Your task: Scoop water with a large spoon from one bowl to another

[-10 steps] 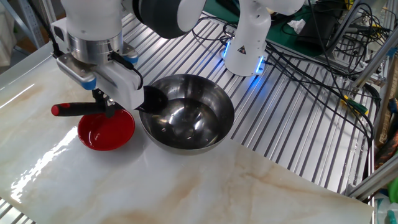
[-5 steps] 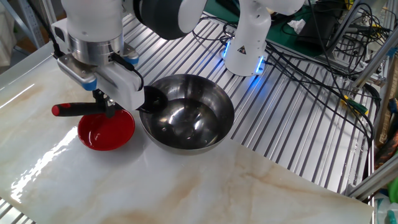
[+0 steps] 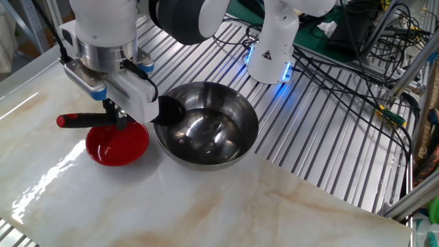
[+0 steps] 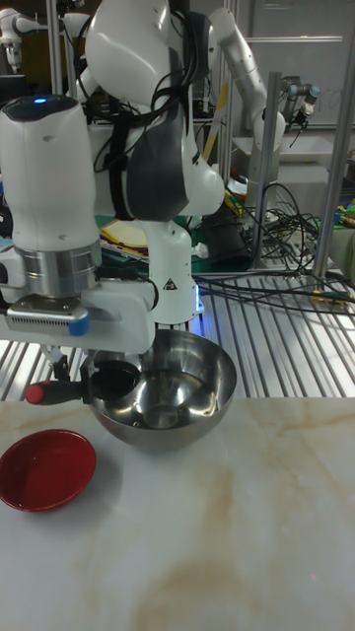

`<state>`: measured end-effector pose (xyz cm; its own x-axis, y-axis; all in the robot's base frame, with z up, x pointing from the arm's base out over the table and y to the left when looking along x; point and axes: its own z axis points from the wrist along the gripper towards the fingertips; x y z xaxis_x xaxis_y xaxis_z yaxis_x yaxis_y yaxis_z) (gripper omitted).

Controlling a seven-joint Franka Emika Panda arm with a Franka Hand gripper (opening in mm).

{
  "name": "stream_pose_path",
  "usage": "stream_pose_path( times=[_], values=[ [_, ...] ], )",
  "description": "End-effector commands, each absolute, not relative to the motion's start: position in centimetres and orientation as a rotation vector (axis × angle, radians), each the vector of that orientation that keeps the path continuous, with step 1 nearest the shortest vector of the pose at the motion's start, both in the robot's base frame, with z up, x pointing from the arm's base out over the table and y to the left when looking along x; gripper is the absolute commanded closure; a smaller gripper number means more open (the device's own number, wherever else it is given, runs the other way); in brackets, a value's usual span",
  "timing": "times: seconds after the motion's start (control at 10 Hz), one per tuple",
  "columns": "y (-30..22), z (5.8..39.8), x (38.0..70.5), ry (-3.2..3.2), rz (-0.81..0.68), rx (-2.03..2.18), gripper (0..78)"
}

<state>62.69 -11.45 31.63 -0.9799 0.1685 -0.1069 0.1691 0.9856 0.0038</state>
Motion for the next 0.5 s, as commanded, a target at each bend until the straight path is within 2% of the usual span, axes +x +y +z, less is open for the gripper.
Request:
stream_pose_path(
  times=[0.1,0.5],
  values=[
    [-11.52,32.02,62.81,2.976,-0.003,0.409,76.3],
    [-11.52,32.02,62.81,2.969,0.012,0.420,76.3]
  ],
)
